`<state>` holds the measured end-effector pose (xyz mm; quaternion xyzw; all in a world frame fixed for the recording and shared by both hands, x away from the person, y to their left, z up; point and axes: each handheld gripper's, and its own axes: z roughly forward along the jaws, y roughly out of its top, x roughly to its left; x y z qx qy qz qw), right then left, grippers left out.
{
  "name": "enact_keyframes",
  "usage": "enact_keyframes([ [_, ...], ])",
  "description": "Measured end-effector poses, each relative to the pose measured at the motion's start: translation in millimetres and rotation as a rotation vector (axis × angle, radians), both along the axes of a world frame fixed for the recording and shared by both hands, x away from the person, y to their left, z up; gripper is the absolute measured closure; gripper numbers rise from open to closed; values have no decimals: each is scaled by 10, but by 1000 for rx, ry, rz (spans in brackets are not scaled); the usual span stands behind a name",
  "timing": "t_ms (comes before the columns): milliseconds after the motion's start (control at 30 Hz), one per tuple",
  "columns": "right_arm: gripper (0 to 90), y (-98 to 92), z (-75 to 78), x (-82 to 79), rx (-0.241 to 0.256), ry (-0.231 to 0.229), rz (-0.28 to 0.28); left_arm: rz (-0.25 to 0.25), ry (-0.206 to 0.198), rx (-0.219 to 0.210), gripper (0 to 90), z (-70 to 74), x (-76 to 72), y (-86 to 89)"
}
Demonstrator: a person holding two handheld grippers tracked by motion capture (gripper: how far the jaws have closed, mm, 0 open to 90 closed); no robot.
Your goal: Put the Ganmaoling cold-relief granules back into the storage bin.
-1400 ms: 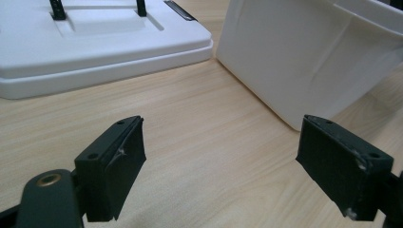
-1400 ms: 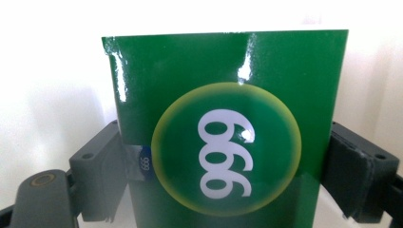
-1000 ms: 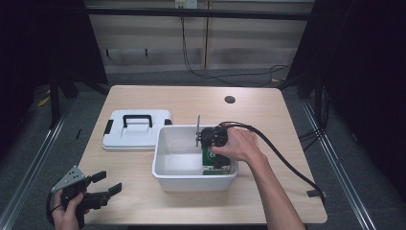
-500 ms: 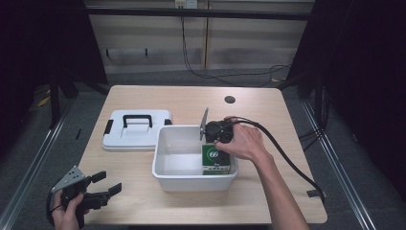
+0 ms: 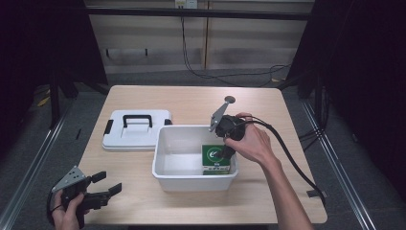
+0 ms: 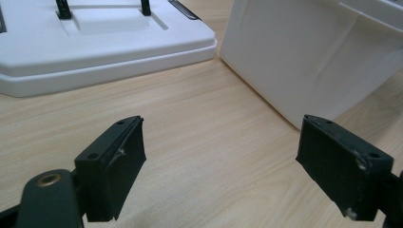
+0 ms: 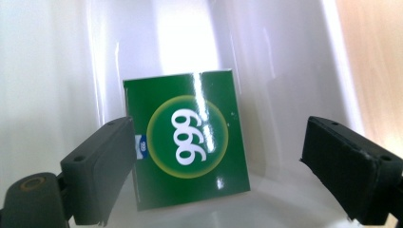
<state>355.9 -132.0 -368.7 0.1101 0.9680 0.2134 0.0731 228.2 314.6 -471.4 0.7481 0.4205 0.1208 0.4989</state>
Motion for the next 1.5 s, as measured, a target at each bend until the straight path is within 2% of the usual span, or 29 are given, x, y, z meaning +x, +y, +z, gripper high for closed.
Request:
enact_keyframes([
  [133,109,-81,8,-28,45,-26,-42,0,1,1,159,-1,0,0],
  [267,124,-137,-17,-52,85,-36,-30,2,1,2,158,-4,3,0],
  [300,125,-174,-9,-74,111,-48,-42,2,2,4,159,-5,4,0],
  [400,130,-239,28,-117,192,-44,-53,2,2,2,159,-2,-1,-4],
  [533,131,-311,85,-167,237,-73,-75,1,2,2,159,-2,-1,-5],
  [667,132,-448,101,-203,291,-89,-133,3,2,3,158,-3,-1,-4],
  [733,131,-568,96,-246,347,-96,-161,2,1,2,158,-2,-2,-3],
  [1033,131,-878,69,-421,414,-138,-259,5,1,5,158,-2,1,1],
  [1133,132,-985,43,-488,413,-151,-280,3,1,2,158,-1,-6,-2],
  [1333,132,-1248,-24,-625,477,-150,-337,8,0,8,158,-2,2,-5],
  [1500,133,-1390,-63,-763,488,-156,-390,10,1,6,158,-5,7,4],
])
